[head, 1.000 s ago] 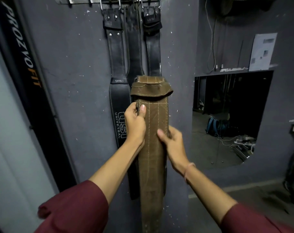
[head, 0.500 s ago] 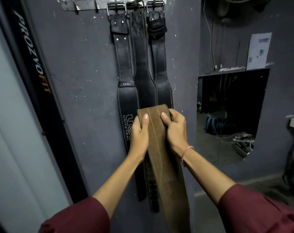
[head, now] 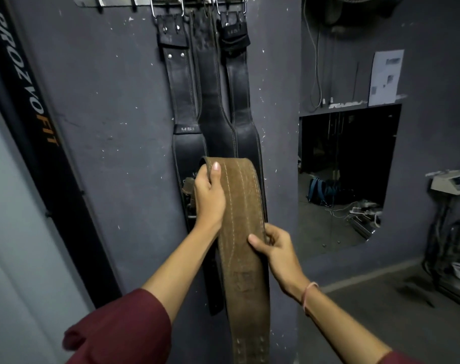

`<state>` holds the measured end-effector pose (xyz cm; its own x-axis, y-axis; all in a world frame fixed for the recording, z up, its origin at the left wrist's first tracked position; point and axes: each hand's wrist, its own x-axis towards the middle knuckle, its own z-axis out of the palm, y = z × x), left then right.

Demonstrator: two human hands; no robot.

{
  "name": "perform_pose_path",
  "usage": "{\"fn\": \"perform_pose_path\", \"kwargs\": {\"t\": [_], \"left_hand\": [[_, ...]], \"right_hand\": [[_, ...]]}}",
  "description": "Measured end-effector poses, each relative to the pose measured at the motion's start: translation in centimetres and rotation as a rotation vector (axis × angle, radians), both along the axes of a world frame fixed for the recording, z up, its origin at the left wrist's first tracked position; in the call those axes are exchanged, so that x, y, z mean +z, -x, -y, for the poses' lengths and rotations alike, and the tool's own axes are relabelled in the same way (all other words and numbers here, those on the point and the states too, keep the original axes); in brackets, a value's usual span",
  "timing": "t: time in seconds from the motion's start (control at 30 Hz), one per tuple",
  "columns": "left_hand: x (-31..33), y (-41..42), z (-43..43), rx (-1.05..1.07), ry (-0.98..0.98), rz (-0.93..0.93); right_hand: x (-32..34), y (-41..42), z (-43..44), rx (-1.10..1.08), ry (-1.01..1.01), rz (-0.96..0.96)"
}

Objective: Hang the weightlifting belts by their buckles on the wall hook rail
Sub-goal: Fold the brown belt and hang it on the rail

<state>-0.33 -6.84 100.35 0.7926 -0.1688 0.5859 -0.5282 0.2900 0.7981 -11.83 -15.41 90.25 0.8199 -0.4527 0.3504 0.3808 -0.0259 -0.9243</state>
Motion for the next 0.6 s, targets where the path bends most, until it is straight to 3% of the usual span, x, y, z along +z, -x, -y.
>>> {"fn": "perform_pose_path", "kwargs": {"t": [0.2,0.4,0.5,0.6], "left_hand": [[0.6,-1.8,0.0,0.032,-0.016,-0.021],[1.2,-2.4,0.1,-0.052,-0.027,-0.077],[1.3,-1.5,0.7,-0.063,-0.096,-0.126],[-0.4,-0.6,0.6,-0.046,-0.153,-0.027]], "right_hand": [[8.3,-3.8,0.7,-0.042,0.032,0.139],[1.8,-2.4,-0.7,-0.020,-0.020,0.085],[3.8,-3.3,0.1,-0.117,-0.015,0.151],[7.2,-4.9,1.4,-0.150,0.007,0.196]]}}
